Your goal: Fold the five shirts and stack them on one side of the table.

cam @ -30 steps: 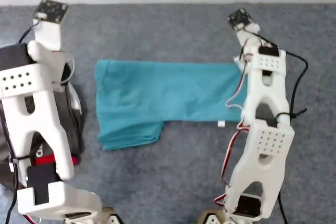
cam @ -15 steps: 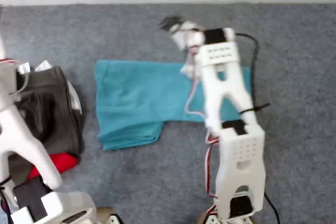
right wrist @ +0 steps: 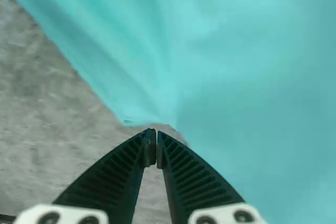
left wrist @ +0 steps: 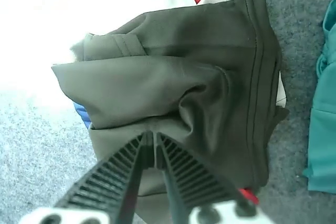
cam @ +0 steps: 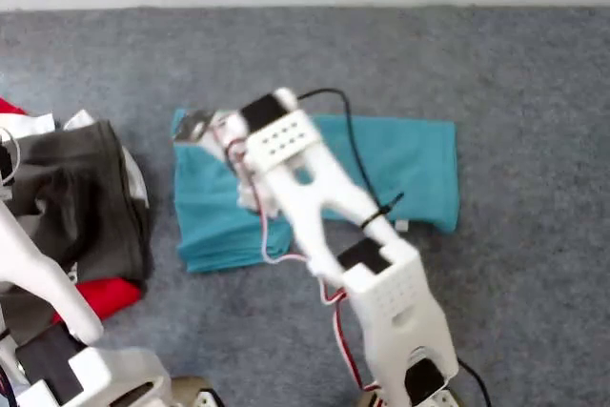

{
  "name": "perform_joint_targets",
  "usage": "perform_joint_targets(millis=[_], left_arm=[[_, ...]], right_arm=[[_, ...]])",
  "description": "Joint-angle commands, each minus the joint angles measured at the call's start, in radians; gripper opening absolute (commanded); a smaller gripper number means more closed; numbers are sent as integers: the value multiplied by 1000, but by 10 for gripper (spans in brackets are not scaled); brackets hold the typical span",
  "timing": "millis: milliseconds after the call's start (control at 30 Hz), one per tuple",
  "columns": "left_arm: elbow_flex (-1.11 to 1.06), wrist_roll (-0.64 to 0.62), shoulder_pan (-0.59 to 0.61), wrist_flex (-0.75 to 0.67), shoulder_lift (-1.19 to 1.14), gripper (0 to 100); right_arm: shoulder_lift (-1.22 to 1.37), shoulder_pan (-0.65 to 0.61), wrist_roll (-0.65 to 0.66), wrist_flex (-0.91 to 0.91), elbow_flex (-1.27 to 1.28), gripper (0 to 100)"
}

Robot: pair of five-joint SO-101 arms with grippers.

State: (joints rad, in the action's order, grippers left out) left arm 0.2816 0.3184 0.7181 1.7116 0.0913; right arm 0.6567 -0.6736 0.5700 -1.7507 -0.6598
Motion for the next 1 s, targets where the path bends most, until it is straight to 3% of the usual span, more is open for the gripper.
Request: perform_joint_targets(millis=[0, 333, 500, 967], left_arm=[[5, -6, 3, -31, 41, 15], [5, -8, 5, -34, 41, 15], [5, -8, 5, -32, 44, 15], [5, -8, 0, -35, 43, 15]], right_arm=[[-1, -44, -35, -44, 9, 9], [117, -94, -41, 10, 3, 9], [174, -70, -38, -50, 11, 9], [7, -33, -26, 5, 77, 9]])
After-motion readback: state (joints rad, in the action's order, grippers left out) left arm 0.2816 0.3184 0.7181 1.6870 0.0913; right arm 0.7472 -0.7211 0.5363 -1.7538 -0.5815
